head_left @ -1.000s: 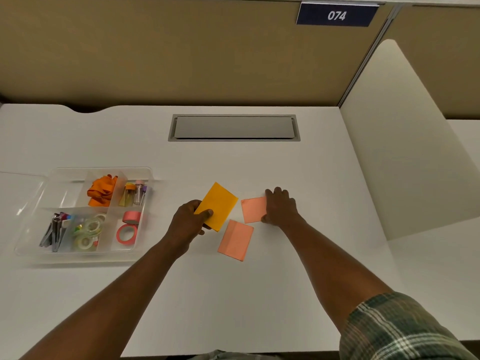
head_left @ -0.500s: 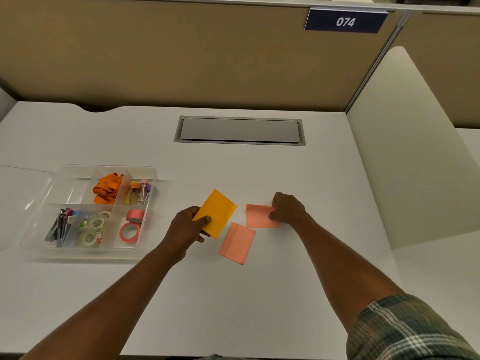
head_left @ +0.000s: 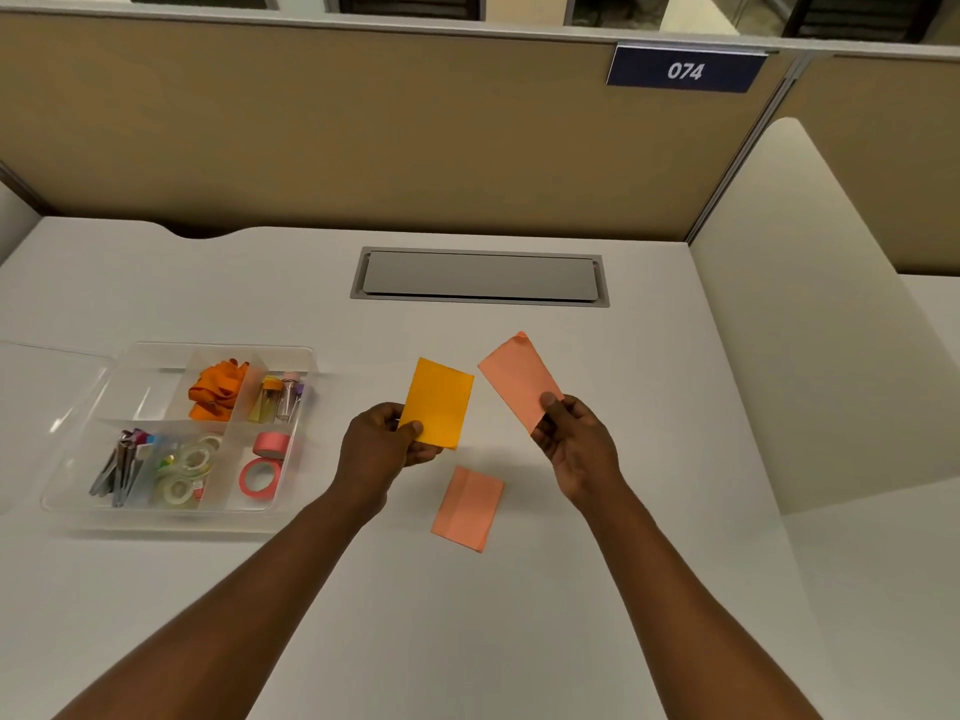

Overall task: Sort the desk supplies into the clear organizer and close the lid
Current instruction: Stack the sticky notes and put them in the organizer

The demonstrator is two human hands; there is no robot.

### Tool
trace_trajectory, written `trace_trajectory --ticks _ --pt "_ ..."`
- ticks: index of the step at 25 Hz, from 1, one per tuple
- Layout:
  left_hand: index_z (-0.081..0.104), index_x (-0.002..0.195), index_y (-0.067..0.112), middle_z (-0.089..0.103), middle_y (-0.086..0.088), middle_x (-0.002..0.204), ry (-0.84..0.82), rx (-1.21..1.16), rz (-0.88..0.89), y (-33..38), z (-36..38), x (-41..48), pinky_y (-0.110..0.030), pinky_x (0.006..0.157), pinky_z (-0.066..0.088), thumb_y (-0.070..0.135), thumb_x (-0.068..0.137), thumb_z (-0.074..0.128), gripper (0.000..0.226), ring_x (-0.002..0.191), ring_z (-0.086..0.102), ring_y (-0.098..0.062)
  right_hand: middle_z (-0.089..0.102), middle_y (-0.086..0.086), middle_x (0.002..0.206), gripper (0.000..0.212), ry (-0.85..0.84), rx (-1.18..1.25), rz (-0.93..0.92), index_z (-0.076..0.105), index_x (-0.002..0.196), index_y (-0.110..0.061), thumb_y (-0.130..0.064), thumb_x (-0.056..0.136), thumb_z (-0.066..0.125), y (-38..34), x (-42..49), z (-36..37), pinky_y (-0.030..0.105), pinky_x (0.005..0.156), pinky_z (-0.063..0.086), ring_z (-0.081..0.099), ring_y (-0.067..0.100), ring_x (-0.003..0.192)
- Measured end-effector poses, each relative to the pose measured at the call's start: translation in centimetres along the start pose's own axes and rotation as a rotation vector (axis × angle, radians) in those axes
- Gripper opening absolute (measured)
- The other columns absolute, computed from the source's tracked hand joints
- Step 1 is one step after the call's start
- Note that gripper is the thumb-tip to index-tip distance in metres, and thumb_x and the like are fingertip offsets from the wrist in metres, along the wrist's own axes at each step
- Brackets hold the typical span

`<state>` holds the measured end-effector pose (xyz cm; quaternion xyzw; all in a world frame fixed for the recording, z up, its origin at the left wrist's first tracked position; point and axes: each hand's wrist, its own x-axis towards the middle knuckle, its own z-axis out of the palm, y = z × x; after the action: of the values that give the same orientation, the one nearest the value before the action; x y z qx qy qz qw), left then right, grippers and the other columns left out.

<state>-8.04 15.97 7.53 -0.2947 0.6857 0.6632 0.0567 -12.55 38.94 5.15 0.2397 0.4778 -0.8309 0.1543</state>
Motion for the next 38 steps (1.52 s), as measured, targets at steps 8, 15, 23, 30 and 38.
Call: trace_trajectory --ticks 8,15,23,30,38 --pt "0.056 0.093 0.005 0.071 -0.023 0.084 0.011 -0.023 0.067 1.2 0.8 -0.4 -0.035 0.06 0.061 0.012 0.096 0.059 0.008 0.067 0.074 -0.032 0.066 0.009 0.087 0.012 -0.003 0.087 0.013 0.062 0.102 -0.006 -0.013 0.093 0.065 0.2 -1.6 1.8 0.022 0.059 0.057 0.064 0.018 0.072" --pt "0.054 0.094 -0.001 0.071 -0.021 0.078 0.02 -0.001 0.096 2.1 1.0 -0.9 -0.029 0.054 0.059 0.017 0.095 0.062 0.02 0.061 0.073 -0.028 0.07 0.012 0.104 0.023 -0.043 0.11 0.022 0.058 0.117 -0.006 -0.009 0.095 0.062 0.3 -2.6 3.5 0.024 0.066 0.059 0.073 0.017 0.076" --pt "0.058 0.095 0.01 0.074 -0.01 0.088 -0.019 -0.101 0.182 2.2 1.9 -1.5 -0.028 0.065 0.06 0.021 0.099 0.055 0.012 0.074 0.075 -0.023 0.07 0.01 0.108 0.019 0.011 -0.019 0.069 0.063 0.109 -0.013 -0.018 0.091 0.068 1.5 -3.2 5.1 0.035 0.074 0.057 0.069 0.025 0.095" --pt "0.064 0.104 0.018 0.072 -0.005 0.1 -0.055 -0.109 0.142 1.2 2.1 -1.6 -0.034 0.072 0.061 0.025 0.102 0.048 0.018 0.083 0.074 -0.023 0.07 0.007 0.1 0.016 0.089 -0.095 0.109 0.065 0.102 -0.016 -0.02 0.089 0.072 2.4 -3.4 6.0 0.032 0.069 0.054 0.066 0.02 0.087" --pt "0.062 0.117 0.015 0.074 -0.004 0.103 -0.132 -0.027 0.143 0.4 2.4 -1.4 -0.037 0.076 0.061 0.02 0.096 0.06 0.022 0.083 0.074 -0.02 0.069 0.005 0.109 0.018 0.124 -0.195 0.137 0.064 0.102 -0.019 -0.026 0.088 0.074 4.2 -3.4 7.0 0.032 0.072 0.054 0.063 0.022 0.104"
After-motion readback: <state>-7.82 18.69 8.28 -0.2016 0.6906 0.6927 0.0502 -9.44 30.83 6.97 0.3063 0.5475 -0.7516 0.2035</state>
